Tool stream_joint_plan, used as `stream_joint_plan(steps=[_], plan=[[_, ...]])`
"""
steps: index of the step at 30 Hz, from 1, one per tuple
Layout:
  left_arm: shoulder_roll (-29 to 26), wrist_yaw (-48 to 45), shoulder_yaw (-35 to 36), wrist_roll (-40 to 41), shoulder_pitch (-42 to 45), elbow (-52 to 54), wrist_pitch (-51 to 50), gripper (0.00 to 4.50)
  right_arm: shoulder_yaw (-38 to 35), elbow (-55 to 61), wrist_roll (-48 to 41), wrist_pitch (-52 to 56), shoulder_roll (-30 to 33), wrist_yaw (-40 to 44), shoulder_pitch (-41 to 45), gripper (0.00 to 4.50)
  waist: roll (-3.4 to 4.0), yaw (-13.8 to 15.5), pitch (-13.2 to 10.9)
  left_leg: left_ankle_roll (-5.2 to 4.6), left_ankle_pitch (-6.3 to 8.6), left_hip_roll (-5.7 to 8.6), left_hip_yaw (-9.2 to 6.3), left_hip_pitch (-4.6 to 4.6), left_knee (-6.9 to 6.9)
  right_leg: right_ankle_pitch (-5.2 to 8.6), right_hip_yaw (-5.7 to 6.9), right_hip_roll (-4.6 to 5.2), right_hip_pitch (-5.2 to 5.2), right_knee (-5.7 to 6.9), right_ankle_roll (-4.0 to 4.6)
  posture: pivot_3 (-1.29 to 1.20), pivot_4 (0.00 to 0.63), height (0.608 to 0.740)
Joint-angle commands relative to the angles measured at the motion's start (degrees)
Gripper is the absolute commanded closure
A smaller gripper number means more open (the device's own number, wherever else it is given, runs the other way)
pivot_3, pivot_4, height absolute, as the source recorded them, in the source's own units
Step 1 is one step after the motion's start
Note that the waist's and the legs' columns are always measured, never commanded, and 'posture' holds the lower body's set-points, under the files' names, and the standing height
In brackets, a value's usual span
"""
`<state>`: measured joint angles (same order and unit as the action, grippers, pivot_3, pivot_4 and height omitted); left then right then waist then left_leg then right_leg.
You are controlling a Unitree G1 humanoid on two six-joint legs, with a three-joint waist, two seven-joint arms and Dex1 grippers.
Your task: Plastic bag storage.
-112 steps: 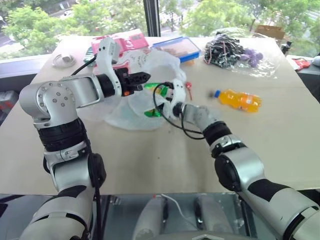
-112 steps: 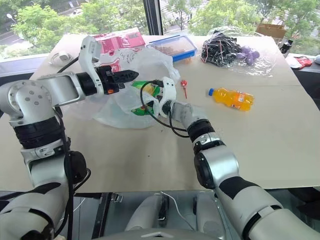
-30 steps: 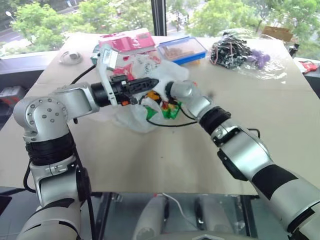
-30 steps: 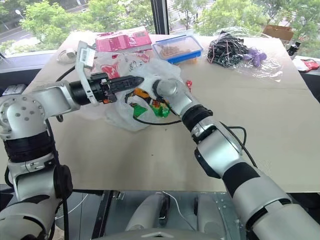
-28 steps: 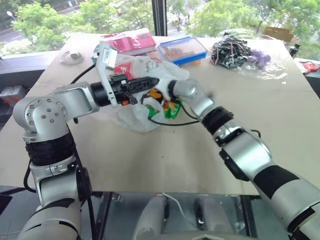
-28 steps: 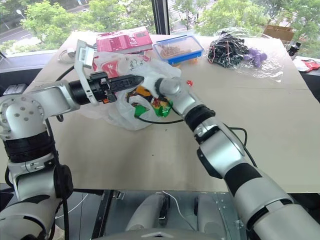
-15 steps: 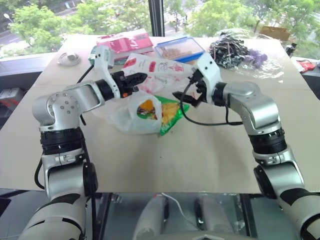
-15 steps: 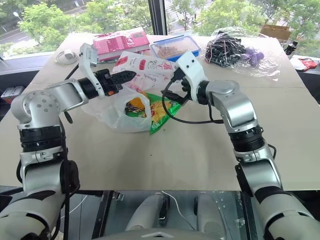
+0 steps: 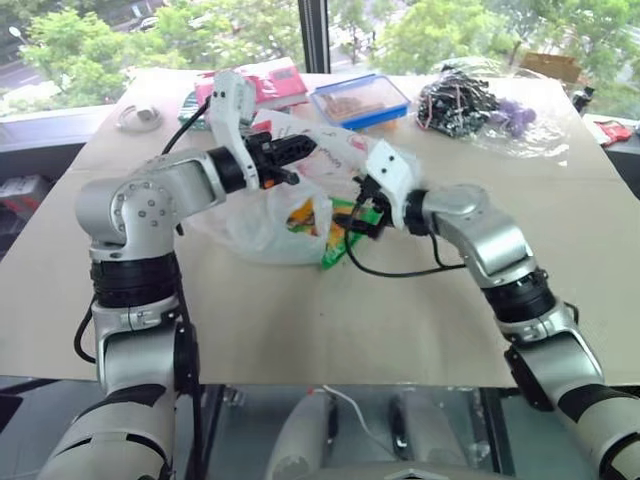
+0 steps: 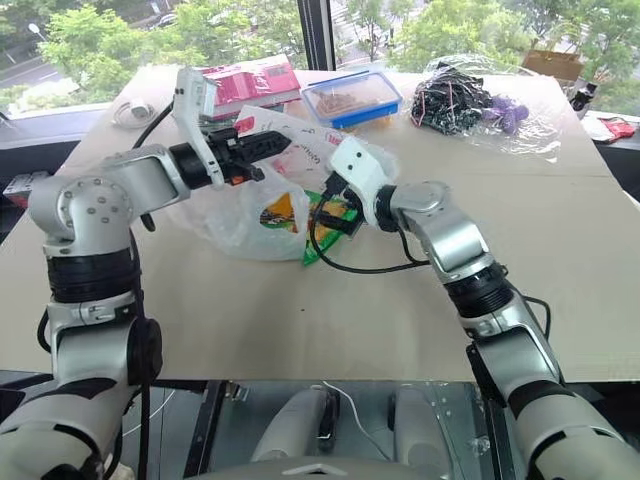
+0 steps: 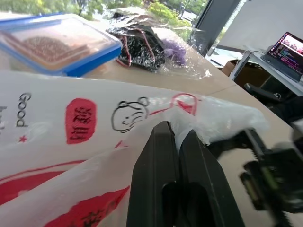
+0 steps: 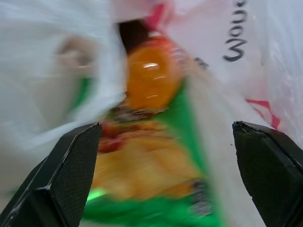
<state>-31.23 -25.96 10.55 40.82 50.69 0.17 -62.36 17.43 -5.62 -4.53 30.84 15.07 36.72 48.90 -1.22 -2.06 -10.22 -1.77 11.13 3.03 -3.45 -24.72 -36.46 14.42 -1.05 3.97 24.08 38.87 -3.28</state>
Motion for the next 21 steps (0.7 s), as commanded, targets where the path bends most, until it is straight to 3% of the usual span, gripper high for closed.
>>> stream_joint_plan(steps=[1,6,13,16,21], plan=[[-0.32,1.18,-0.33,-3.78,1.82,-0.91,4.39,4.50,-2.22,-0.77,2.01,-10.63,-0.40,-2.03,2.36,0.02,0.00,-0.02,0.00,0.00,0.00,0.01,0.01,-0.01,0.00,0.00,-0.01,0.00,0.00,-0.01,0.00,0.00,0.150,0.732],[0.91,2.86,-0.99,-7.86,2.60,-1.87,8.19,4.50,-7.41,15.48,-18.32,5.60,0.46,10.73,-1.92,0.02,0.00,0.12,0.00,-0.01,0.00,0.02,-0.07,-0.11,0.02,0.00,0.05,0.02,0.02,-0.08,0.00,0.00,0.150,0.732],[1.20,6.31,1.44,-11.58,4.29,-6.72,10.87,4.50,-13.01,28.63,-21.44,17.95,6.43,2.79,-9.92,0.02,-0.02,0.85,0.01,-0.23,0.13,0.02,-0.10,-0.02,-0.07,0.00,0.10,0.05,-0.07,-0.01,-0.01,0.00,0.150,0.732],[1.63,6.06,1.61,-11.63,4.01,-6.17,10.68,4.50,-13.18,26.25,-18.56,20.16,6.27,-2.71,-10.21,0.02,-0.02,0.83,0.01,-0.18,0.10,-0.06,-0.04,-0.02,-0.08,0.00,0.02,0.06,-0.02,0.03,0.00,0.00,0.150,0.732],[2.17,6.01,1.74,-11.43,3.89,-5.38,10.41,4.50,-11.55,3.40,-8.25,15.21,2.25,-14.58,-4.13,0.02,-0.03,0.94,0.01,-0.02,0.00,-0.05,0.05,0.02,-0.08,-0.01,-0.01,0.04,-0.04,0.05,0.00,0.00,0.150,0.732]])
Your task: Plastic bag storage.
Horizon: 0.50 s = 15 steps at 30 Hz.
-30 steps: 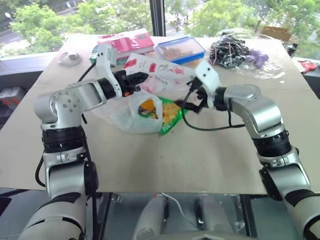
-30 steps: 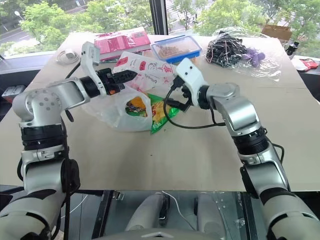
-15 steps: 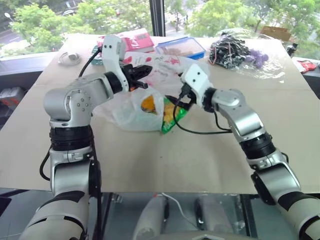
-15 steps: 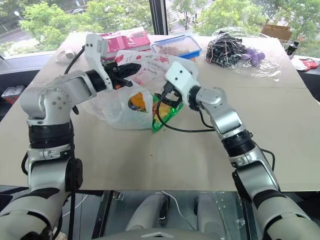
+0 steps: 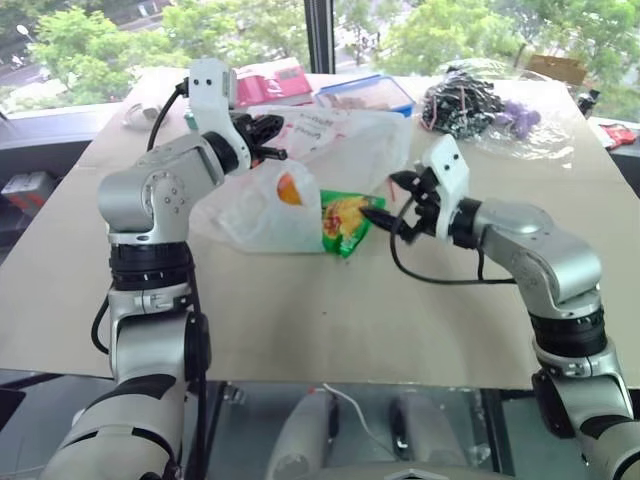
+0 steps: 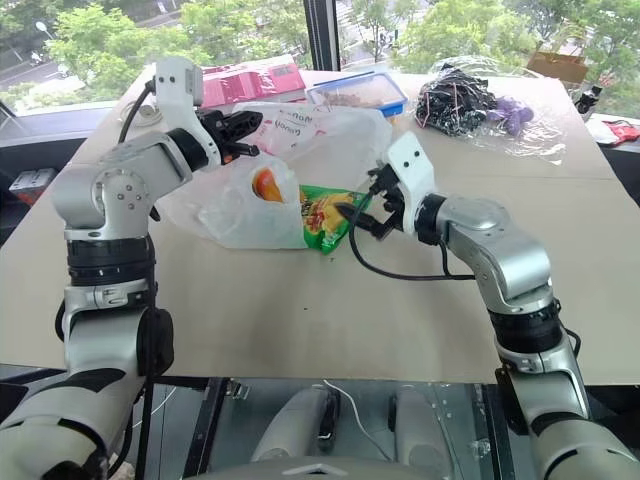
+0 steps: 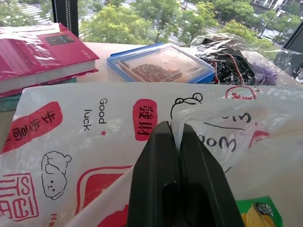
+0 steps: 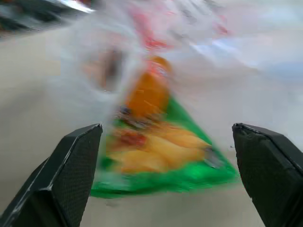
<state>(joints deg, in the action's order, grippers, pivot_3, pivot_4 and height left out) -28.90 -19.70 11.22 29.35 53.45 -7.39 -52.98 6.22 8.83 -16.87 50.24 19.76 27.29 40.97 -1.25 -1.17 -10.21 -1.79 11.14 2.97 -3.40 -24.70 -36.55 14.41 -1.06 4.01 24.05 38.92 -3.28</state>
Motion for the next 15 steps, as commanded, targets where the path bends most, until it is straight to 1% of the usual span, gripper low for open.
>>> stream_joint_plan(steps=[1,7,11,14,15], plan=[[-0.13,-0.29,1.07,0.09,1.14,2.37,0.96,4.50,-0.24,-15.99,5.08,-6.33,-3.59,-5.75,5.35,0.02,0.00,0.08,0.00,0.00,0.00,0.02,0.03,-0.01,0.00,0.00,-0.01,-0.02,0.01,-0.02,0.00,0.00,0.150,0.732],[-0.82,0.51,1.57,-0.12,0.51,4.51,0.20,4.50,-0.76,-43.57,9.91,-19.76,-9.03,-8.64,15.37,0.02,0.00,-0.50,-0.01,0.00,0.00,0.04,0.05,-0.06,0.08,0.00,-0.06,-0.07,0.08,-0.06,0.01,0.00,0.150,0.732],[-1.36,1.52,2.70,-0.13,-0.07,5.74,-0.37,4.50,-0.51,-57.33,13.08,-27.87,-10.88,-10.56,20.58,0.02,0.01,-0.96,0.00,0.00,0.00,0.07,0.05,-0.06,0.12,0.00,-0.06,-0.05,0.07,-0.08,0.01,0.00,0.150,0.732],[-1.41,2.05,3.17,0.07,-0.41,6.88,-0.98,4.50,1.07,-64.80,16.39,-32.19,-11.09,-11.08,22.47,0.81,0.01,-1.15,0.00,0.00,0.00,0.07,0.03,-0.06,0.12,0.00,-0.05,-0.06,0.08,-0.07,0.01,0.00,0.150,0.732],[-1.43,2.23,3.40,0.09,-0.56,7.28,-1.19,4.50,1.47,-66.71,17.26,-33.30,-11.05,-10.62,22.78,1.31,0.01,-1.15,-0.01,0.00,0.00,0.06,0.03,-0.06,0.12,0.00,-0.05,-0.07,0.08,-0.07,0.01,0.00,0.150,0.732]])
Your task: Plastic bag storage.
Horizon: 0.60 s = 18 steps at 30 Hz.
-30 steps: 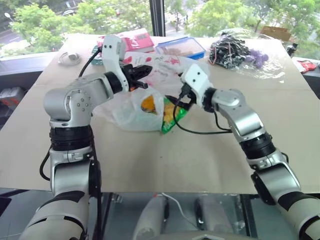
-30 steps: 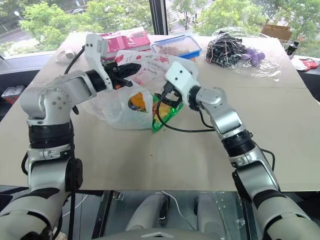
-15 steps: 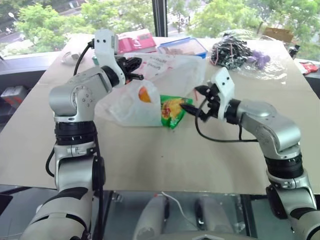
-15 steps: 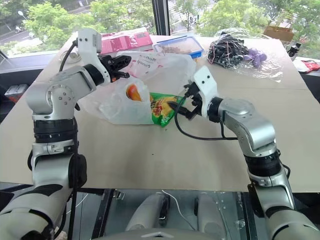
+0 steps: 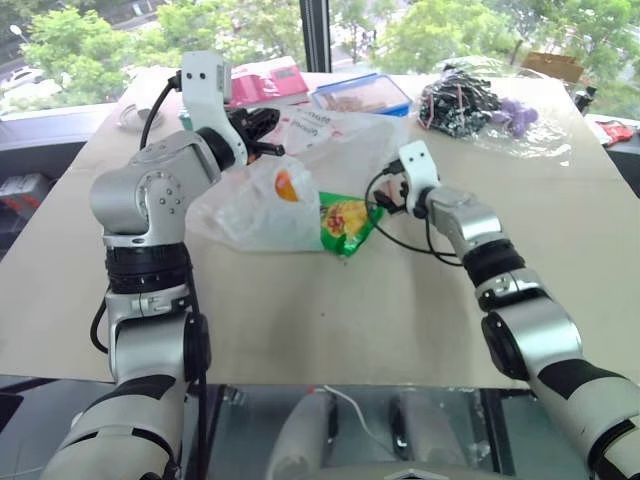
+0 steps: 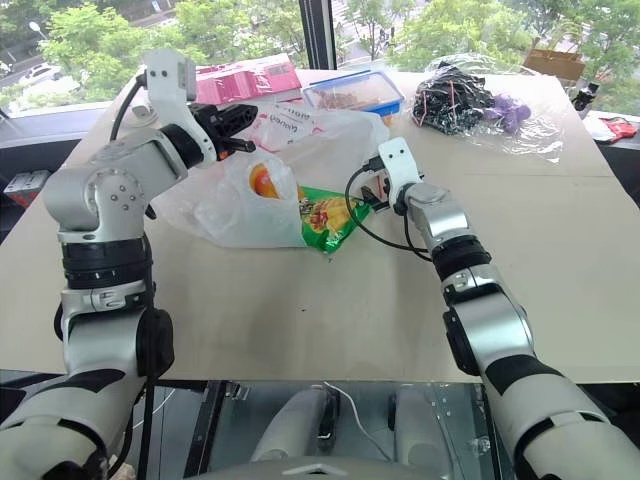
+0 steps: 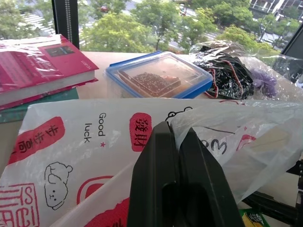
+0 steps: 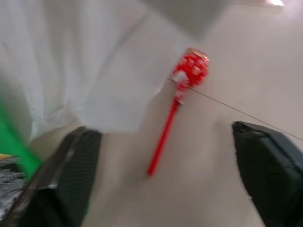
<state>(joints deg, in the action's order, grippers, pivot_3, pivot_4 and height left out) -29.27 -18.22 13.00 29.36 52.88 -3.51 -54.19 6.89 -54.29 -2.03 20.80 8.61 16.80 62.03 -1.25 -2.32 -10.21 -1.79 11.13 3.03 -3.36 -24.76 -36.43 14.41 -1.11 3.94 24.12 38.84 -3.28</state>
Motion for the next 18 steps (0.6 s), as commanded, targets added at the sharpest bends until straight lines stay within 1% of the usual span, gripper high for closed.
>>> stream_joint_plan(steps=[1,2,3,4,5,6,7,8,11,13,15,18], plan=[[-1.07,0.91,1.85,0.11,-0.12,3.69,-0.18,4.50,0.95,-5.03,3.06,-4.88,0.14,0.21,1.96,1.73,0.01,-0.10,0.00,0.00,0.00,0.00,-0.01,0.00,0.00,0.00,0.00,0.00,0.00,0.00,0.00,0.00,0.150,0.732],[-1.14,1.00,2.03,0.15,-0.24,3.86,-0.33,4.50,1.05,-6.18,3.61,-5.87,0.27,0.44,2.13,2.33,0.00,-0.11,0.00,0.00,0.00,0.00,0.02,0.03,0.00,0.00,-0.04,0.00,-0.01,0.01,0.00,0.00,0.150,0.732],[-1.19,1.09,2.13,0.20,-0.37,4.01,-0.42,4.50,1.11,-7.04,4.05,-6.63,0.43,0.60,2.24,2.84,0.00,-0.08,0.00,0.00,0.00,0.00,0.02,0.03,0.00,0.00,-0.03,-0.01,-0.01,0.02,0.00,0.00,0.150,0.732],[-1.18,1.21,2.17,0.24,-0.49,4.13,-0.48,4.50,1.16,-7.42,4.41,-7.17,0.73,0.87,2.25,3.09,0.00,-0.05,0.00,0.00,0.00,0.00,0.01,0.04,-0.01,0.00,-0.02,-0.01,-0.02,0.03,0.00,0.00,0.150,0.732],[-1.15,1.32,2.20,0.29,-0.56,4.23,-0.53,4.50,1.01,-7.54,4.63,-7.53,1.01,1.13,2.23,3.68,0.01,-0.03,0.00,0.00,0.00,-0.01,-0.01,0.06,-0.01,0.00,0.01,-0.01,-0.05,0.03,0.00,0.00,0.150,0.732],[-0.94,1.45,2.29,0.45,-0.53,4.28,-0.64,4.50,0.67,-6.05,4.66,-7.73,1.88,1.61,1.68,3.99,0.01,0.03,0.00,0.00,0.00,-0.01,-0.02,0.06,-0.02,0.00,0.01,-0.01,-0.06,0.03,0.00,0.00,0.150,0.732],[-0.79,1.53,2.36,0.56,-0.50,4.30,-0.73,4.50,0.37,-4.98,4.72,-7.90,2.48,1.96,1.30,4.47,0.01,0.13,0.00,0.00,0.00,0.00,-0.03,0.05,-0.03,0.00,0.03,-0.01,-0.06,0.03,0.00,0.00,0.150,0.732],[-0.65,1.59,2.37,0.63,-0.44,4.31,-0.78,4.50,0.03,-3.52,4.64,-7.81,3.12,2.35,0.78,4.47,0.01,0.20,0.00,0.00,0.00,0.01,-0.05,0.03,-0.04,0.00,0.04,0.00,-0.06,0.03,0.00,0.00,0.150,0.732],[0.16,1.42,2.23,1.11,-0.06,4.31,-0.97,4.50,-1.24,10.48,2.86,-2.99,7.62,6.75,-5.35,4.47,0.00,0.33,0.00,0.00,0.00,0.07,-0.09,-0.01,-0.05,0.00,0.06,0.05,-0.06,0.00,0.00,0.00,0.150,0.732],[0.66,0.97,2.22,1.52,0.42,3.95,-1.18,4.50,-2.08,26.99,1.03,3.66,13.00,11.45,-13.44,4.47,0.01,0.60,0.00,-0.01,0.00,0.08,-0.11,-0.05,-0.04,0.00,0.08,0.06,-0.05,-0.02,-0.01,0.00,0.150,0.732],[1.01,0.26,2.11,1.90,0.89,3.42,-1.32,4.50,-4.05,43.12,-2.65,11.82,17.74,15.68,-21.15,4.47,0.01,0.82,0.00,-0.01,0.01,0.08,-0.16,-0.09,-0.03,0.01,0.12,0.08,-0.05,-0.05,-0.01,0.00,0.150,0.732],[0.73,-2.30,0.91,2.93,1.21,3.21,-1.90,4.50,-7.22,61.38,-9.59,22.22,22.53,19.84,-29.38,4.47,0.01,0.63,0.00,-0.03,0.02,0.05,-0.10,-0.10,-0.03,0.01,0.08,0.06,-0.03,-0.07,-0.01,0.00,0.150,0.732]])
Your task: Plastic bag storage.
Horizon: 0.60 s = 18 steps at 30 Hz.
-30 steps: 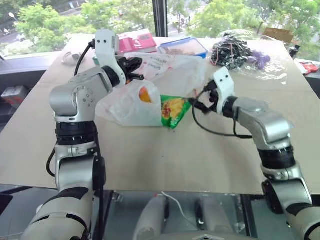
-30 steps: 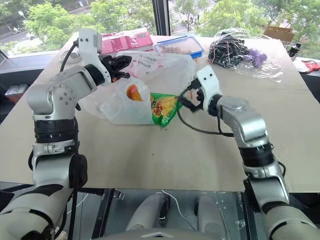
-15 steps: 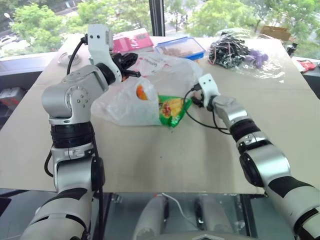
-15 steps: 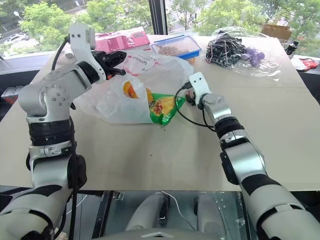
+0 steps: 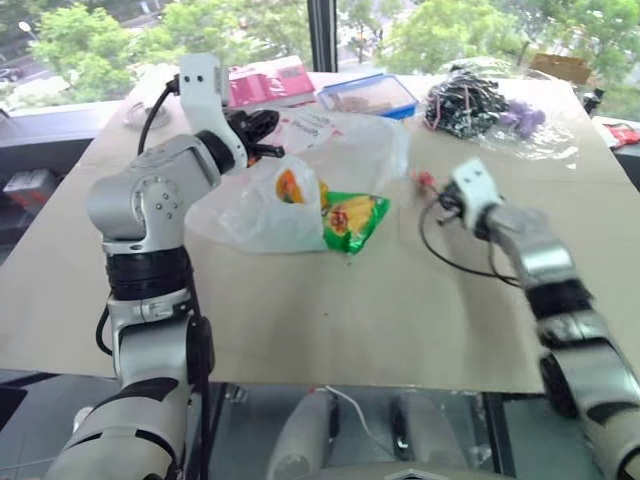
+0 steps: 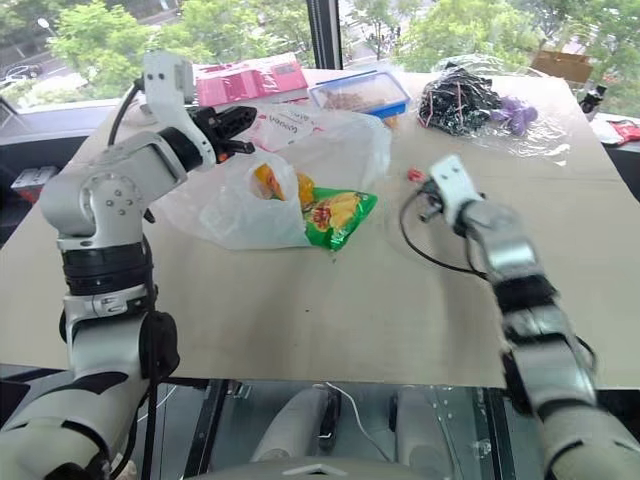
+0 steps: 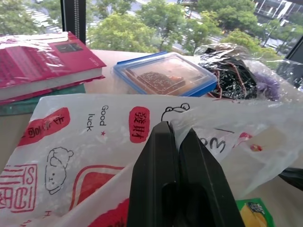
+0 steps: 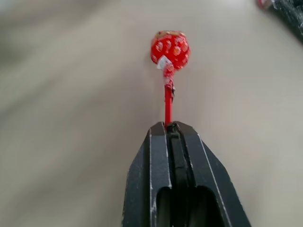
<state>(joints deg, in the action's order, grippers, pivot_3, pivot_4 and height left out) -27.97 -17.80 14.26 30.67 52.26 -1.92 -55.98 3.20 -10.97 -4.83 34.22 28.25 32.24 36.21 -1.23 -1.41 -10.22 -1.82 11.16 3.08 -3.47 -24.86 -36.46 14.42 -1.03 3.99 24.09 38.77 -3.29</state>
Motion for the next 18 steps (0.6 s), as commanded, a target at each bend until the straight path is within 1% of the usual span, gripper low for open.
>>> stream_joint_plan(steps=[1,2,4,5,6,8,10,12,14,16,18], plan=[[-0.78,-4.03,-0.90,2.15,1.84,1.85,-0.52,4.50,-5.03,24.24,-10.37,12.64,3.83,5.66,-5.68,4.47,0.00,-0.48,0.00,-0.01,0.00,-0.03,0.07,0.05,0.00,0.00,-0.05,-0.01,-0.01,0.03,0.00,0.00,0.150,0.732],[-1.15,-5.43,-1.52,2.58,1.78,2.03,-0.87,4.50,-6.27,29.52,-13.86,16.51,3.62,5.96,-6.54,4.47,0.00,-0.75,0.00,-0.03,0.02,-0.06,0.09,0.10,-0.01,0.00,-0.07,-0.01,-0.01,0.08,0.00,0.00,0.150,0.732],[-1.89,-7.36,-2.51,2.80,1.55,2.29,-1.22,4.50,-6.26,35.62,-17.33,21.30,2.77,5.26,-5.99,4.47,0.02,-1.28,0.00,-0.25,0.15,-0.22,0.11,0.22,-0.03,0.00,-0.10,-0.02,-0.08,0.11,0.00,0.00,0.150,0.732],[-2.17,-8.08,-2.72,2.82,1.47,2.22,-1.30,4.50,-5.40,36.67,-17.78,22.57,2.16,4.44,-5.01,4.47,0.02,-1.34,0.00,-0.25,0.15,-0.28,0.14,0.29,-0.03,-0.01,-0.16,-0.07,-0.09,0.14,0.00,0.00,0.150,0.732],[-2.52,-8.91,-2.91,3.25,1.20,2.63,-1.77,4.50,-3.87,36.78,-17.94,23.56,0.26,3.00,-2.94,4.47,0.02,-1.32,0.00,-0.25,0.15,-0.33,0.13,0.43,-0.03,-0.01,-0.14,-0.13,-0.22,0.16,0.00,0.00,0.150,0.732],[-3.19,-10.52,-2.86,4.36,0.85,3.23,-2.77,4.50,0.18,34.55,-16.49,23.45,-3.22,0.56,0.92,4.47,0.02,-1.31,0.00,-0.25,0.15,-0.40,0.16,0.64,-0.02,-0.05,-0.17,-0.26,-0.38,0.15,0.07,0.00,0.150,0.732],[-3.82,-11.86,-2.41,5.69,0.63,3.99,-4.00,4.50,4.96,30.28,-13.36,20.57,-5.27,-0.35,4.06,4.47,0.01,-1.04,0.00,-0.24,0.15,-0.40,0.17,0.69,-0.03,-0.06,-0.19,-0.35,-0.41,0.16,0.10,0.00,0.150,0.732],[-4.62,-13.11,-1.24,7.65,0.41,5.28,-5.43,4.50,10.57,21.04,-7.90,14.62,-7.63,-1.73,8.64,4.47,0.01,-0.91,0.00,-0.22,0.14,-0.33,0.16,0.66,-0.04,-0.06,-0.17,-0.33,-0.41,0.13,0.10,0.00,0.150,0.732],[-5.35,-13.67,0.10,9.44,0.21,6.42,-6.53,4.50,12.32,12.14,-5.82,9.98,-11.05,-2.38,12.62,4.47,0.00,-0.68,0.00,-0.08,0.05,-0.23,0.17,0.59,-0.05,-0.07,-0.18,-0.26,-0.38,0.11,0.10,0.00,0.150,0.732],[-6.08,-13.75,1.35,10.82,-0.15,7.42,-7.38,4.50,14.78,3.10,-3.32,3.34,-13.84,-0.98,16.89,4.47,0.00,-0.56,0.00,0.01,-0.01,-0.18,0.08,0.42,-0.10,-0.07,-0.09,-0.20,-0.31,0.05,0.10,0.00,0.150,0.732],[-6.41,-13.55,2.59,12.33,-0.48,8.25,-8.29,4.50,15.40,-5.80,-2.19,-2.50,-17.61,0.04,21.10,4.47,-0.01,-0.70,-0.01,0.02,-0.01,-0.15,0.05,0.25,-0.10,-0.07,-0.07,-0.19,-0.18,0.03,0.10,0.00,0.150,0.732]])
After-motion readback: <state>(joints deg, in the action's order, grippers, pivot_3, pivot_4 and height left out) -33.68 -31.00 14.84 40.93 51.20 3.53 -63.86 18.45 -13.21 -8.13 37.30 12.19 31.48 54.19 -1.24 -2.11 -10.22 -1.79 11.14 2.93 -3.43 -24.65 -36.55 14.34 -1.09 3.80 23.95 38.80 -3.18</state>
